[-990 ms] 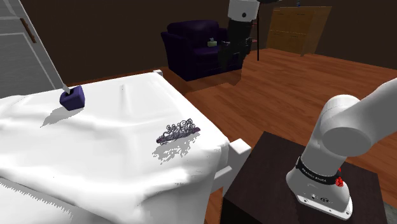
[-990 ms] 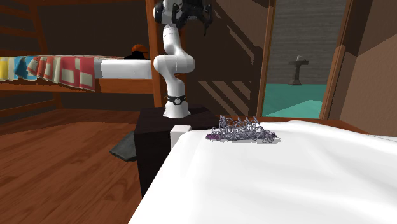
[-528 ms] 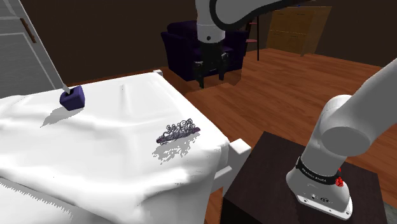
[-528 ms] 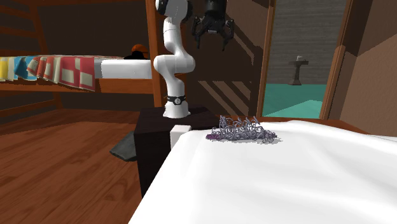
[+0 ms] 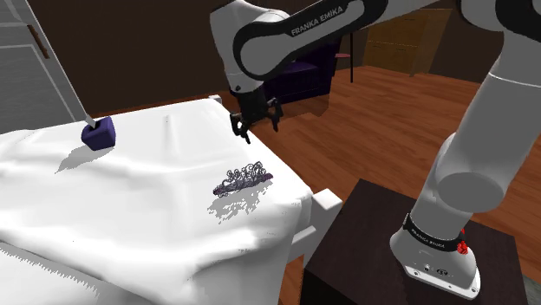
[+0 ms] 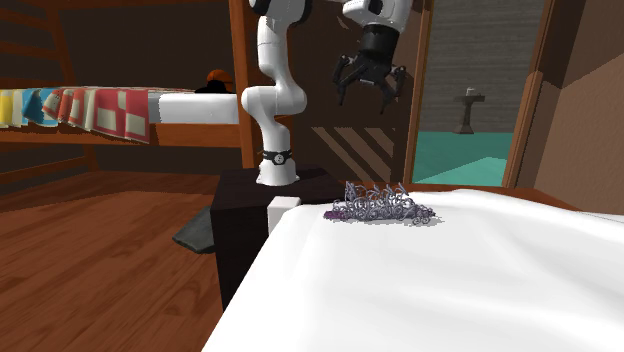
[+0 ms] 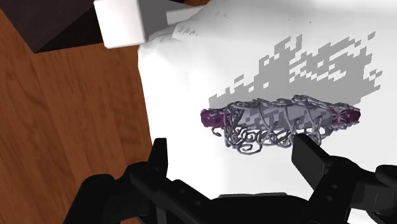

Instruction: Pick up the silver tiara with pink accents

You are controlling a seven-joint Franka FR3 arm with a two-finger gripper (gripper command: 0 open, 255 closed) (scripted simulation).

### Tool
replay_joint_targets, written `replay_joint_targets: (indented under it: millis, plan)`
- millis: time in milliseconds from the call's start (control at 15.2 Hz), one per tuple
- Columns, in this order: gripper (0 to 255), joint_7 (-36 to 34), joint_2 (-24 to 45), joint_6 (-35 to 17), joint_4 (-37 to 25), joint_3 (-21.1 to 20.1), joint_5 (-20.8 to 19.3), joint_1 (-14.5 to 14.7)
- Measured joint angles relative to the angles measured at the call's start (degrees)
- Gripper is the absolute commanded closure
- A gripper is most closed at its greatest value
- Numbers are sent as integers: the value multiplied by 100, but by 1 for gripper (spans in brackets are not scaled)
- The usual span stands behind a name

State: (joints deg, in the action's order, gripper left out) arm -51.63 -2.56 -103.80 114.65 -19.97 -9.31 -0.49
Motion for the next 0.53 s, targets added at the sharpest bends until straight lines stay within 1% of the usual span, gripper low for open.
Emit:
replay_joint_targets:
  millis: [264, 396, 528]
  plan:
    - [0, -840, 1080, 219, -758, -114, -414, 152]
    - [0, -1210, 1616, 335, -1142, -105, -595, 264]
    - [0, -1534, 2203, 517, -1654, -56, -768, 403]
